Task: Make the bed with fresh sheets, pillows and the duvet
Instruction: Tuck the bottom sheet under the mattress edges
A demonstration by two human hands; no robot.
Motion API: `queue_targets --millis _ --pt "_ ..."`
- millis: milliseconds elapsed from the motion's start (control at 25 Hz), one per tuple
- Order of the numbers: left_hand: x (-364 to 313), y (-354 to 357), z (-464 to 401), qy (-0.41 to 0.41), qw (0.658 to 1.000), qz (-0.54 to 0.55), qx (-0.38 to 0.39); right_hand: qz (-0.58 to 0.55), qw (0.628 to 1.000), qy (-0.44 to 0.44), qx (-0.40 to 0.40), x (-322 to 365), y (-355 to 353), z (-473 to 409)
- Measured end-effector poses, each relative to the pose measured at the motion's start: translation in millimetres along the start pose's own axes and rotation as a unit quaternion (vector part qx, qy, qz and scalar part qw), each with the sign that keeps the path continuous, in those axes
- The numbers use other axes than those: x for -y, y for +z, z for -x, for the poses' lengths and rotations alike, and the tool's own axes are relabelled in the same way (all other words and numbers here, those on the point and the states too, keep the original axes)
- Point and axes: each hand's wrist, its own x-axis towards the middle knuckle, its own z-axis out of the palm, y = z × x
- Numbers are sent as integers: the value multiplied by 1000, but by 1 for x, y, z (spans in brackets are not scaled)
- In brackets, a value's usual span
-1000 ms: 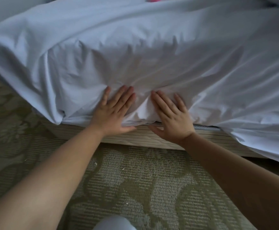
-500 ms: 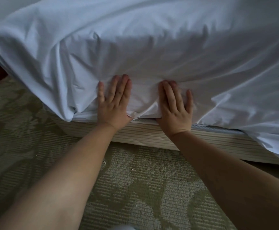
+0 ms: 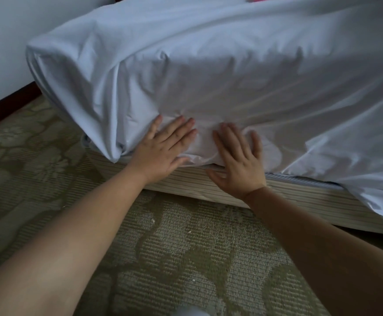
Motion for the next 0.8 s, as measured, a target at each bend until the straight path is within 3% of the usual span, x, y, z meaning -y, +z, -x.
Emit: queue_targets --millis 120,240,440,600,800 --pt "1 3 -3 3 996 -74 -39 -4 998 15 -56 21 9 -22" --pt "10 -2 -2 -11 993 -120 -3 12 998 6 -57 17 15 -30" --pt "7 2 -5 -48 993 -103 45 65 997 -25 -22 17 22 -30" --pt "-2 18 -11 -88 992 -82 28 73 997 -13 -31 22 36 -31" --pt "0 20 -9 -74 994 -80 -6 57 997 -4 -51 28 38 -28"
